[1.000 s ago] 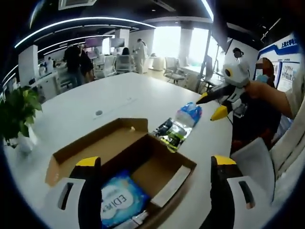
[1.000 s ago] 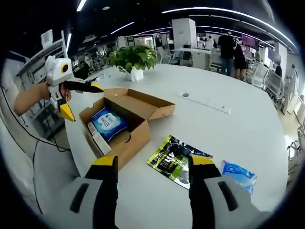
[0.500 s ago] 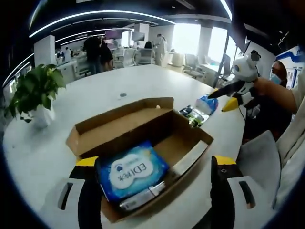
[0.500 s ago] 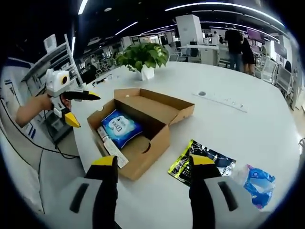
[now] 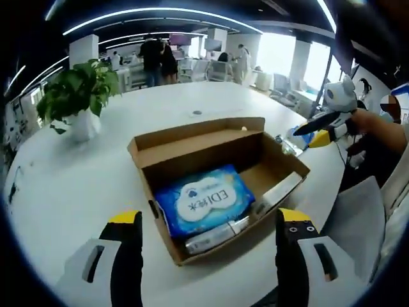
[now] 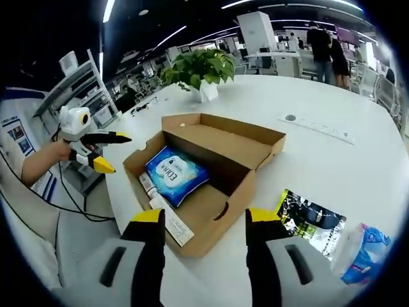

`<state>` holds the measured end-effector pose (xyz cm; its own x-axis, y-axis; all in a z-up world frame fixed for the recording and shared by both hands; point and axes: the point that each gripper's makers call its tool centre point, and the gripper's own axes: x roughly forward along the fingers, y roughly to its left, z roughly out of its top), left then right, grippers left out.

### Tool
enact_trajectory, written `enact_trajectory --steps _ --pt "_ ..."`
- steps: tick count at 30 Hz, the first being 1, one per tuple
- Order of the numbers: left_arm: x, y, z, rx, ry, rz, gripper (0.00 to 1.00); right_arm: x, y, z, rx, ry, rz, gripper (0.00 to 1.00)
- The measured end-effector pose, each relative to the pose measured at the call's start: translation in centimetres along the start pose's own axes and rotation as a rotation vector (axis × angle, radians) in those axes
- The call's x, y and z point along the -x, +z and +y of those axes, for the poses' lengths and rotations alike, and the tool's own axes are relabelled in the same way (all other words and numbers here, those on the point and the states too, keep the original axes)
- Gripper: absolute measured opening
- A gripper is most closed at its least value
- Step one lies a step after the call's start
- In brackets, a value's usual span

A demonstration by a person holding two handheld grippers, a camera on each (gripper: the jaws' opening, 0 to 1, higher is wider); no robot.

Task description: Operate the shoe box by opening the lid, removing the specified soft item, and placing it in the target area until the item is outside and the box remains undamaged.

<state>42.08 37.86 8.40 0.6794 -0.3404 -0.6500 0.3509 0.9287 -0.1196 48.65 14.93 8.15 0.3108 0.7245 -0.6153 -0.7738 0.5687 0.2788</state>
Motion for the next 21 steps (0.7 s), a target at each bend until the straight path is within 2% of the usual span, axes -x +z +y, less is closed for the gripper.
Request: enact_trajectory --steps 5,12,21 --pt "0.2 -1.0 1.1 0.024 0.037 0.013 0.76 -1.6 0.1 0.5 0.026 0.0 0.015 0.41" --pt "0.5 -2.1 2.5 0.119 0.088 0.007 0.46 -4.3 0.2 0.9 0.027 -0.022 0.042 0.39" --pt "0.7 -3.9 3.8 0.216 0.131 0.042 0.16 -7.5 -0.1 1.3 0.022 -0.059 0.11 0.35"
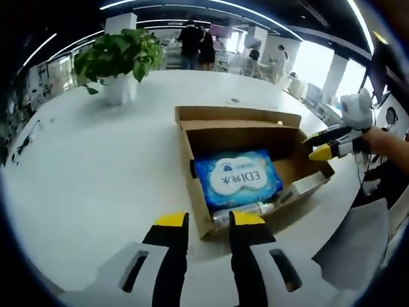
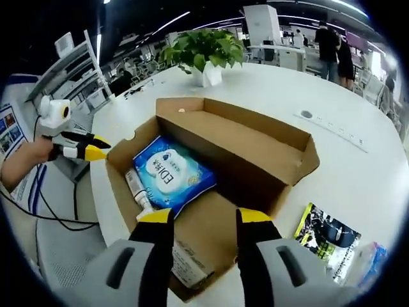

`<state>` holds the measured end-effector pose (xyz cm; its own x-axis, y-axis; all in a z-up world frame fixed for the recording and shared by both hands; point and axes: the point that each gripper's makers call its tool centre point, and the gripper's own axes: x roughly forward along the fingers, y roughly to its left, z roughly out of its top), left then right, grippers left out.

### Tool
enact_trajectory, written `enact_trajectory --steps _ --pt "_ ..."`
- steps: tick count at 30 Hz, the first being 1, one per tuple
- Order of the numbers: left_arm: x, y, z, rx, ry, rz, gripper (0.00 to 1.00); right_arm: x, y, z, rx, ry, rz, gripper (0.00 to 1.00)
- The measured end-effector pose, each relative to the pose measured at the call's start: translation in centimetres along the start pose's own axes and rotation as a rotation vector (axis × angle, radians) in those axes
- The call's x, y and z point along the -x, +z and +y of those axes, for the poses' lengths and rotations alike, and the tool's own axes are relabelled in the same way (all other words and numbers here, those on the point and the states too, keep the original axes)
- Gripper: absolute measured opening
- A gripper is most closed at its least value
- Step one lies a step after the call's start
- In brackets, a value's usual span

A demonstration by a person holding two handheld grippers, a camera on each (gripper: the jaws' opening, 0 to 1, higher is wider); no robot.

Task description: Operate the shoe box by opening the lid, removing the specified soft item, and placing it in the target area until the item is outside and the box remains undamaged.

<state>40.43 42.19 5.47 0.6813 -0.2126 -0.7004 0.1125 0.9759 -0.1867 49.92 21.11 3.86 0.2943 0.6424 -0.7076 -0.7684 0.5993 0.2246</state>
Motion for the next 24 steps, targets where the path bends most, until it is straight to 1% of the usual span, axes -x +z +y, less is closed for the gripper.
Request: enact_trajectory --steps 3,4,7,11,14,18,22,24 --pt "-0.1 -0.2 0.1 0.027 0.0 0.004 0.08 -1.4 -0.3 0.1 -0.009 -0.01 0.033 0.35" --pt "-0.2 -0.3 0.1 0.032 -0.001 0.009 0.06 -1.5 -0.3 0.1 -0.011 -0.011 0.035 0.35" --pt "-0.3 -0.3 0.0 0.052 -0.01 0.002 0.04 -2.6 -0.3 0.4 -0.035 -0.011 0.051 0.33" --pt "-0.5 -0.4 -0.1 0.049 -0.004 -0.003 0.03 -3.8 -0.2 1.0 -0.056 -0.003 0.067 0.31" --pt "-0.4 -0.4 -0.1 0.058 -0.004 -0.01 0.03 -4.7 -0.2 1.5 -0.057 0.004 0.082 0.27" --pt "-0.4 -0.4 0.0 0.073 -0.005 -0.02 0.03 -5.9 -0.3 2.2 -0.062 0.02 0.106 0.26" --pt "-0.4 -0.4 0.0 0.066 -0.004 -0.025 0.03 -6.8 -0.4 2.7 -0.066 0.03 0.117 0.23" --pt "-0.4 -0.4 0.0 0.061 -0.002 -0.028 0.02 -7.3 -0.4 2.8 -0.087 0.033 0.121 0.22"
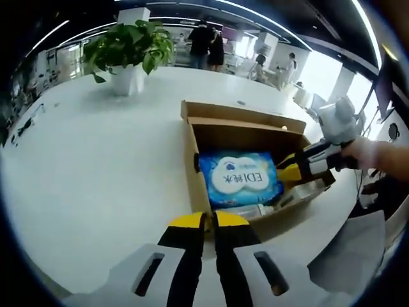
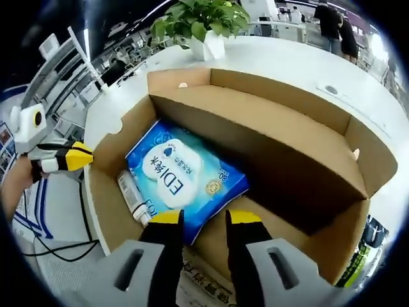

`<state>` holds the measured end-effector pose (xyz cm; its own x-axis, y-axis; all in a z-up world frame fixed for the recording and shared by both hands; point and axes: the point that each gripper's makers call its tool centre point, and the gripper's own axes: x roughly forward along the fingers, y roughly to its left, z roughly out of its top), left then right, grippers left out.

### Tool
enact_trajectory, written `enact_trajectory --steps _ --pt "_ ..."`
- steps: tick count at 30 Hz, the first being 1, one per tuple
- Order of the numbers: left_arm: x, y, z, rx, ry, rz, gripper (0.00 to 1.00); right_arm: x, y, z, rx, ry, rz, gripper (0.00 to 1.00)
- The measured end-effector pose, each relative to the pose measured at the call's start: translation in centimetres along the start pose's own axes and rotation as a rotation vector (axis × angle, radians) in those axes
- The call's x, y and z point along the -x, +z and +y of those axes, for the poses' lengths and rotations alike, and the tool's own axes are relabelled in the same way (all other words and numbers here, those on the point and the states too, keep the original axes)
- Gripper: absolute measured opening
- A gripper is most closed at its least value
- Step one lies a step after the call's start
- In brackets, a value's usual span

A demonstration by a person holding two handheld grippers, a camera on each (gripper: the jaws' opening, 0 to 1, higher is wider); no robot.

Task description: Operate the shoe box by opening the lid, removing the specified soft item, and placing it in the target area until the item is outside and the box remains undamaged.

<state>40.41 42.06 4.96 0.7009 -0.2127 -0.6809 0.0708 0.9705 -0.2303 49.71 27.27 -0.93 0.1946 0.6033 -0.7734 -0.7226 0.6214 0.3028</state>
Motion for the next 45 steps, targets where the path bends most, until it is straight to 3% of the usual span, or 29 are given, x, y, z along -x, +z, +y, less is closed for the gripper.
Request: enact_trajectory --steps 7,11,14,16,26,38,42,45 --pt "0.0 0.0 0.0 -0.006 0.004 -0.004 0.02 -0.8 -0.4 -0.3 0.007 -0.038 0.02 0.13" --pt "0.0 0.0 0.0 -0.011 0.006 0.0 0.02 -0.7 -0.5 -0.2 -0.054 -0.048 0.037 0.1" --pt "0.0 0.0 0.0 -0.019 0.006 0.006 0.02 -0.7 -0.5 -0.2 -0.045 -0.051 0.042 0.07" --pt "0.0 0.0 0.0 -0.023 0.009 0.01 0.02 -0.6 -0.8 -0.6 -0.024 -0.073 0.061 0.0" --pt "0.0 0.0 0.0 -0.035 0.019 0.019 0.02 0.0 -1.1 -1.2 -0.044 -0.082 0.054 0.0" --pt "0.0 0.1 -0.2 -0.108 0.041 0.066 0.03 1.6 -1.7 -3.0 -0.054 -0.121 0.046 0.0" --pt "0.4 0.4 -0.3 -0.155 0.054 0.077 0.02 2.1 -2.0 -3.7 -0.082 -0.133 0.045 0.0" --pt "0.7 1.1 -0.7 -0.148 0.039 0.06 0.01 2.2 -2.1 -3.7 -0.083 -0.133 0.046 0.0"
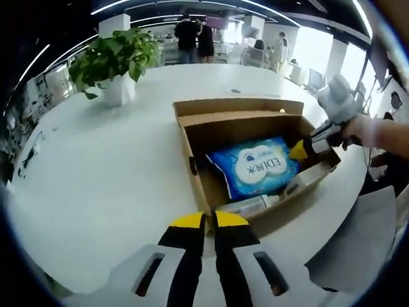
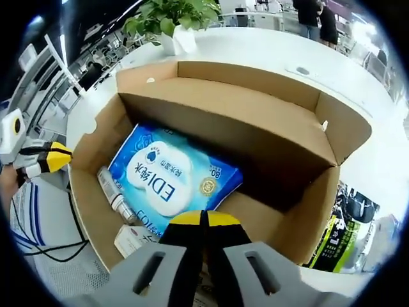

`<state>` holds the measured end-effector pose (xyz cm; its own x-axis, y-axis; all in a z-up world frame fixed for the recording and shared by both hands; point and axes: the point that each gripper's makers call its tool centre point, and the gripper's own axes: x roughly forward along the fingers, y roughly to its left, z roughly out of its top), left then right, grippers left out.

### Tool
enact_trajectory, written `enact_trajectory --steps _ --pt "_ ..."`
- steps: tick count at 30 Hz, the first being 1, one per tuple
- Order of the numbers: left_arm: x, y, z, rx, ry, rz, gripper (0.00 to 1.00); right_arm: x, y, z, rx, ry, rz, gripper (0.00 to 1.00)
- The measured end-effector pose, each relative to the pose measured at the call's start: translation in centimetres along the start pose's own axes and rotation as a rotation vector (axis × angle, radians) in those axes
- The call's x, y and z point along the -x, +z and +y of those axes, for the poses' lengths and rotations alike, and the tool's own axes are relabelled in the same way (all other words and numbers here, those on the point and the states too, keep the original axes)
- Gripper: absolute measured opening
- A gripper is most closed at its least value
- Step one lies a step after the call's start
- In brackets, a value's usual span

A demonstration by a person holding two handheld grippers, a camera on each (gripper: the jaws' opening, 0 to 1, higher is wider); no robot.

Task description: Operate the shoe box by opening the lid, removing the specified soft item, and placing it in the target area until the item is outside and the box remains undamaged.

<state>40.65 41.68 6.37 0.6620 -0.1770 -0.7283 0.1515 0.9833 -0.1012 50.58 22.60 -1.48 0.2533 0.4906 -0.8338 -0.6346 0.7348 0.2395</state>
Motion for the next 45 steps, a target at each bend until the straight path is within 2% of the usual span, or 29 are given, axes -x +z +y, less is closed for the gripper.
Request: enact_trajectory --steps 7,20,23,28,36,42,45 --pt "-0.2 1.8 -1.4 -0.034 -0.027 -0.022 0.07 0.0 0.0 -0.2 0.007 -0.004 -0.004 0.0" --pt "-4.4 3.0 -3.2 -0.079 -0.072 0.025 0.13 0.1 0.0 -0.3 -0.028 -0.005 -0.007 0.0" --pt "-5.5 3.0 -3.4 -0.09 -0.07 0.045 0.19 0.2 0.0 -0.2 0.04 -0.006 -0.01 0.0" --pt "-7.6 2.7 -3.5 -0.092 -0.069 0.085 0.2 0.2 0.0 -0.2 0.075 -0.022 -0.009 0.01" --pt "-9.6 1.9 -2.8 -0.094 -0.029 0.15 0.19 0.1 0.0 -0.2 0.083 -0.04 -0.001 0.03" --pt "-10.5 0.9 -2.5 -0.07 -0.02 0.197 0.18 0.2 -0.1 0.2 0.068 -0.035 0.0 0.08" --pt "-10.9 0.6 -2.7 -0.069 -0.029 0.209 0.17 -0.2 -0.4 0.4 0.083 -0.038 0.022 0.1"
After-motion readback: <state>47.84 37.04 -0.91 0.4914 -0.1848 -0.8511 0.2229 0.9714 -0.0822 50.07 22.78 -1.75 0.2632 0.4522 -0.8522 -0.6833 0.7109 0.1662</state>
